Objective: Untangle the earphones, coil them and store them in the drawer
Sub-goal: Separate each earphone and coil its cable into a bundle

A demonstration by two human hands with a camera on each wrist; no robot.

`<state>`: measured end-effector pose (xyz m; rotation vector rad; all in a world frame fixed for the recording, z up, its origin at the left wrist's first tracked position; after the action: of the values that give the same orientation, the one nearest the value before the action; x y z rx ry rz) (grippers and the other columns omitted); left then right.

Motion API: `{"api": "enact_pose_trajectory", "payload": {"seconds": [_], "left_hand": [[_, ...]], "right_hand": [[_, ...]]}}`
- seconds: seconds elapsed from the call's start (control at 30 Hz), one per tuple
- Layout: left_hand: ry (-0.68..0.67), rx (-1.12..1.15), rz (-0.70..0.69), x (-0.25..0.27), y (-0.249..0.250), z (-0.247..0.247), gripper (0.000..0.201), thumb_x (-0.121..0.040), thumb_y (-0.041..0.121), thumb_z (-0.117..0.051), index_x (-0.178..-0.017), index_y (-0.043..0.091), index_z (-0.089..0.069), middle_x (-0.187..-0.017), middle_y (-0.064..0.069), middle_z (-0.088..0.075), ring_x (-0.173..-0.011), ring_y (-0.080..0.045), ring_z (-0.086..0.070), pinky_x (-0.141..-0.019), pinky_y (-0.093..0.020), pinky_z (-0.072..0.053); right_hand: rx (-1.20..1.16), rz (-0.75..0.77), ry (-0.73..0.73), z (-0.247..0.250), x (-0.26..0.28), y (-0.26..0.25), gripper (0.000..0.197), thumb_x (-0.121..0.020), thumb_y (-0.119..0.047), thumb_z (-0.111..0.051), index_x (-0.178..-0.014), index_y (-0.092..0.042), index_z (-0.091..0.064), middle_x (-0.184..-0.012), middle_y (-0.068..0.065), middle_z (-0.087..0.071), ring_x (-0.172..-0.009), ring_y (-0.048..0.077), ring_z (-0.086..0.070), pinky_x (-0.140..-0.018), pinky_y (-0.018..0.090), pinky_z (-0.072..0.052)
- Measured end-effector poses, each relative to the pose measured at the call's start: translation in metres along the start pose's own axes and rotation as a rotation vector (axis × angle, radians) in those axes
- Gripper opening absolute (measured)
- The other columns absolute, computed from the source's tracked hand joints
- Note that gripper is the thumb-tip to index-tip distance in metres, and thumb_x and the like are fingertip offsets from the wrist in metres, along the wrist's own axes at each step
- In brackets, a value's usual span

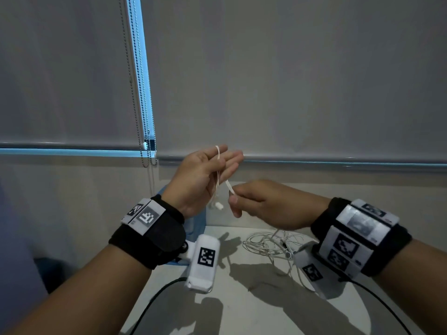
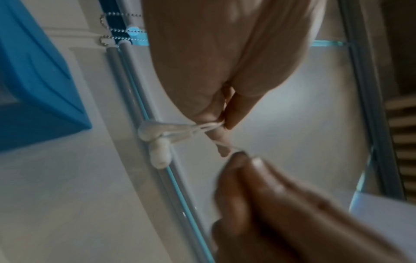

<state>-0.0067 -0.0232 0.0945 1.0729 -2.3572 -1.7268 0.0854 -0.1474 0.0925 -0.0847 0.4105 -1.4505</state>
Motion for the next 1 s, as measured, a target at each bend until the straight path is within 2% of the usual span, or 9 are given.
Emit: {"api": "enact_pose_trajectory", "payload": {"seconds": [0.17, 0.3, 0.43, 0.57, 0.67, 0.73, 0.8, 0.9, 1.0], "left_hand": [[-0.121, -0.441, -0.027, 0.007, -0.008, -0.004, 0.033, -0.108, 0.006, -0.044, -0.139, 0.0, -0.053, -0.103, -0.017, -0.074, -0.075, -0.017, -0.073, -0.069, -0.022, -0.056], [-0.19, -0.459, 0.0, 0.012, -0.011, -0.011, 0.034, -0.11, 0.014, -0.038, -0.124, -0.003, -0.063, -0.07, -0.011, -0.06, -0.05, -0.012, -0.044, -0.054, -0.021, -0.036], [-0.241, -0.396, 0.048, 0.012, -0.012, -0.017, 0.037, -0.11, 0.016, -0.037, -0.114, -0.007, -0.066, -0.057, 0.001, -0.032, -0.049, -0.009, -0.023, -0.049, -0.022, -0.02], [-0.217, -0.283, 0.008, 0.013, -0.005, -0.018, 0.036, -0.109, 0.013, -0.039, -0.127, -0.007, -0.062, -0.059, -0.002, -0.053, -0.043, -0.007, -0.043, -0.046, -0.018, -0.03], [-0.132, -0.101, -0.008, 0.01, -0.002, -0.014, 0.036, -0.107, 0.006, -0.043, -0.141, -0.005, -0.049, -0.099, -0.013, -0.078, -0.085, -0.013, -0.077, -0.067, -0.015, -0.057], [-0.048, -0.05, -0.039, 0.007, -0.003, -0.007, 0.042, -0.107, 0.002, -0.043, -0.148, -0.003, -0.039, -0.12, -0.019, -0.073, -0.11, -0.019, -0.073, -0.084, -0.019, -0.059], [-0.008, -0.13, -0.077, 0.006, -0.007, -0.004, 0.047, -0.107, 0.0, -0.042, -0.153, -0.001, -0.033, -0.127, -0.018, -0.07, -0.116, -0.019, -0.07, -0.09, -0.022, -0.057], [-0.054, -0.471, -0.116, 0.008, -0.014, -0.004, 0.032, -0.108, 0.003, -0.043, -0.136, 0.011, -0.054, -0.109, -0.005, -0.076, -0.094, -0.014, -0.074, -0.087, -0.031, -0.056], [-0.174, -0.68, -0.126, 0.014, -0.017, -0.012, 0.027, -0.109, 0.012, -0.041, -0.106, 0.002, -0.066, -0.078, -0.004, -0.07, -0.059, -0.017, -0.055, -0.063, -0.033, -0.044]], "right_hand": [[-0.13, 0.034, 0.158, 0.043, 0.0, 0.002, 0.033, -0.107, -0.025, -0.049, -0.082, -0.009, -0.063, -0.063, -0.015, -0.052, -0.056, 0.001, -0.043, -0.06, 0.023, -0.038], [-0.131, -0.054, 0.367, 0.063, -0.005, 0.026, 0.032, -0.104, -0.027, -0.055, -0.076, -0.013, -0.064, -0.054, -0.02, -0.053, -0.052, 0.0, -0.041, -0.056, 0.021, -0.033], [-0.231, -0.123, 0.496, 0.055, -0.006, 0.047, 0.037, -0.103, -0.033, -0.058, -0.07, -0.017, -0.06, -0.049, -0.014, -0.037, -0.048, 0.004, -0.031, -0.049, 0.022, -0.027], [-0.351, -0.139, 0.414, 0.024, -0.007, 0.056, 0.037, -0.105, -0.036, -0.052, -0.075, -0.017, -0.063, -0.058, -0.009, -0.042, -0.05, 0.008, -0.035, -0.051, 0.027, -0.031], [-0.364, -0.129, 0.271, 0.003, -0.002, 0.051, 0.037, -0.106, -0.037, -0.049, -0.076, -0.019, -0.061, -0.054, -0.014, -0.043, -0.049, 0.007, -0.037, -0.051, 0.027, -0.033], [-0.35, -0.084, 0.146, -0.004, 0.003, 0.041, 0.034, -0.107, -0.03, -0.048, -0.08, -0.015, -0.062, -0.053, -0.016, -0.043, -0.049, 0.004, -0.037, -0.052, 0.022, -0.034], [-0.352, -0.045, 0.074, 0.001, 0.007, 0.026, 0.029, -0.107, -0.023, -0.05, -0.083, -0.01, -0.062, -0.053, -0.017, -0.043, -0.049, 0.002, -0.037, -0.052, 0.019, -0.034], [-0.358, -0.008, 0.079, 0.024, 0.009, 0.01, 0.025, -0.105, -0.013, -0.052, -0.084, -0.006, -0.063, -0.055, -0.018, -0.048, -0.049, -0.001, -0.04, -0.051, 0.012, -0.034], [-0.29, -0.006, 0.176, 0.049, 0.007, 0.009, 0.026, -0.104, -0.01, -0.053, -0.081, -0.009, -0.064, -0.057, -0.015, -0.053, -0.049, -0.001, -0.044, -0.052, 0.011, -0.035]]}}
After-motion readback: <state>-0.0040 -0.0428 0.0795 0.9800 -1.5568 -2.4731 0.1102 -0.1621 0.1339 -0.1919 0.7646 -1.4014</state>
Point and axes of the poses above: each hand's wrist, its own x-axis away from the middle knuckle, its own z-axis out of the back of the hand, y = z × x, the point moved 3 cm from there along -x, towards the middle knuckle
